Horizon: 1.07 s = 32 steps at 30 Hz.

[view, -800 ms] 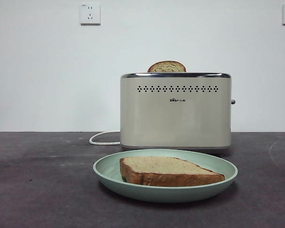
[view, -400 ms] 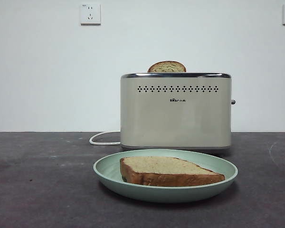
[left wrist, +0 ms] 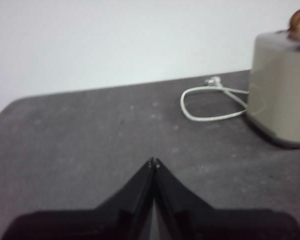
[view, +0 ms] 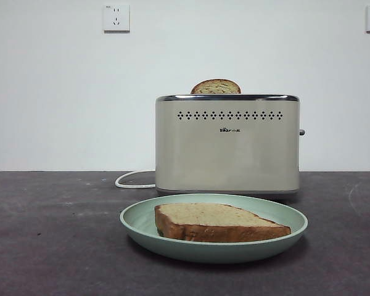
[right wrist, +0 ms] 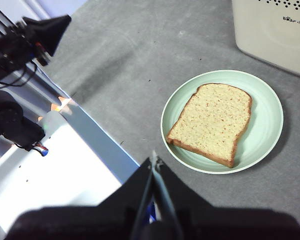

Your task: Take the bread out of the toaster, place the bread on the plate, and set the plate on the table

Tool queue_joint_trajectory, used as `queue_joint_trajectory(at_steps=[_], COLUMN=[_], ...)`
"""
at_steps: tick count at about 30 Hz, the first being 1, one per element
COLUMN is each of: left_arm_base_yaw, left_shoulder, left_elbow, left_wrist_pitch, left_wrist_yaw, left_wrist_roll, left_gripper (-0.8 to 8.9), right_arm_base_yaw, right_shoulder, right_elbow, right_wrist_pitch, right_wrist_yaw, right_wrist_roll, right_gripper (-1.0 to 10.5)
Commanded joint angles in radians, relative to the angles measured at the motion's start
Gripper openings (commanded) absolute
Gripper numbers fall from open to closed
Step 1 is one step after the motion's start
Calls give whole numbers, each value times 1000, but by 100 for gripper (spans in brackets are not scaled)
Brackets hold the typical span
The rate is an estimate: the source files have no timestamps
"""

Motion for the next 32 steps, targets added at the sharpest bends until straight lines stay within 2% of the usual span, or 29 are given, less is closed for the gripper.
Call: queue_joint_trajectory(at_steps=[1, 12, 32], left_arm_base_yaw=[3, 3, 3], left_shoulder=[-29, -31, -31], left_elbow=[-42, -90, -90], left_wrist_pitch=[11, -40, -33], left_wrist_yaw=[-31, -102, -98], left_wrist_roll=[-56, -90, -89], left_gripper=[-4, -4, -4], right_arm_base_yaw=[2, 2, 2], right_shoulder=[-2, -2, -2], right_elbow=[-2, -2, -2], right_wrist_pitch=[5, 5, 5], right_wrist_yaw=[2, 2, 2], right_wrist_roll=[-7, -7, -8], right_gripper=[1, 1, 1])
